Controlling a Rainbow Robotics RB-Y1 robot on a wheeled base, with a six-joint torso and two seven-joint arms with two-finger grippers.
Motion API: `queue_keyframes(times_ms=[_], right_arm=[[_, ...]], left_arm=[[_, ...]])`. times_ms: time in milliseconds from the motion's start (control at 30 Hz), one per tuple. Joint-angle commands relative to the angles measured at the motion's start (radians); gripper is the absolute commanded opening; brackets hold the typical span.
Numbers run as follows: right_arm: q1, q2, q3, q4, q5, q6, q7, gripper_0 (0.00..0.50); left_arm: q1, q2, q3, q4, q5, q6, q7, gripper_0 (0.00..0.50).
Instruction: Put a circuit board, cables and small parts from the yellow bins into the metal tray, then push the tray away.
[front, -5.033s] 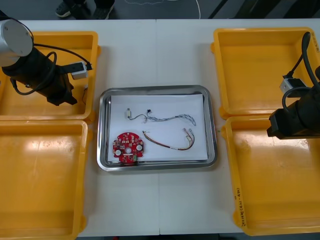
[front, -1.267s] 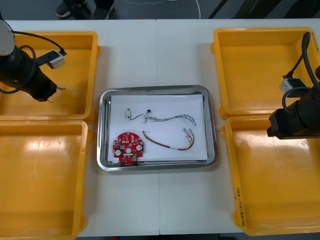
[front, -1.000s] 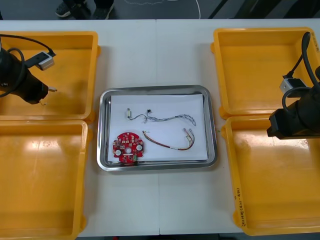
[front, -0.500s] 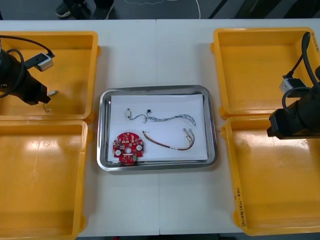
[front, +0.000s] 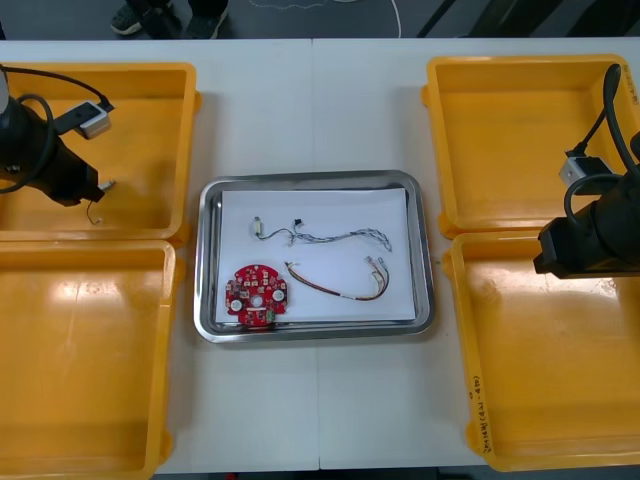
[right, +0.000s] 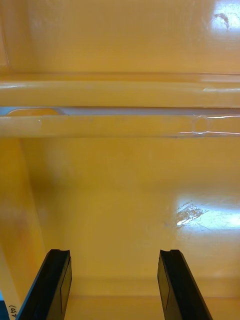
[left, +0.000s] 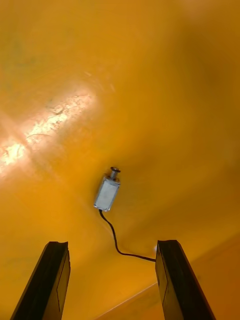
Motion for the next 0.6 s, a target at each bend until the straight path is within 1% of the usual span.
queue_keyframes(times_ms=[33, 133, 300, 467, 600], right_arm=[[0.007, 0.000, -0.028, -0.028, 0.005, 0.004, -0.044, 0.500], [0.007, 0.000, -0.028, -0.028, 0.005, 0.004, -0.044, 0.500], [0.007, 0.000, -0.028, -0.028, 0.005, 0.004, -0.044, 0.500], [0.007, 0.000, -0.028, -0.028, 0.005, 0.004, -0.044, 0.500], [0.007, 0.000, -0.028, -0.028, 0.005, 0.004, -0.044, 0.500]], left_arm=[[-0.047, 0.042, -0.046, -0.030, -0.023, -0.008, -0.052, 0.500], [-0.062, 0.042, -0.046, -0.009, -0.024, -0.010, -0.101, 0.500], [-0.111, 0.042, -0.046, 0.072, -0.027, -0.019, -0.211, 0.500], [-0.144, 0.042, -0.047, 0.152, -0.029, -0.086, -0.283, 0.500], [-0.154, 0.040, -0.056, 0.190, -0.021, -0.131, -0.329, 0.500]])
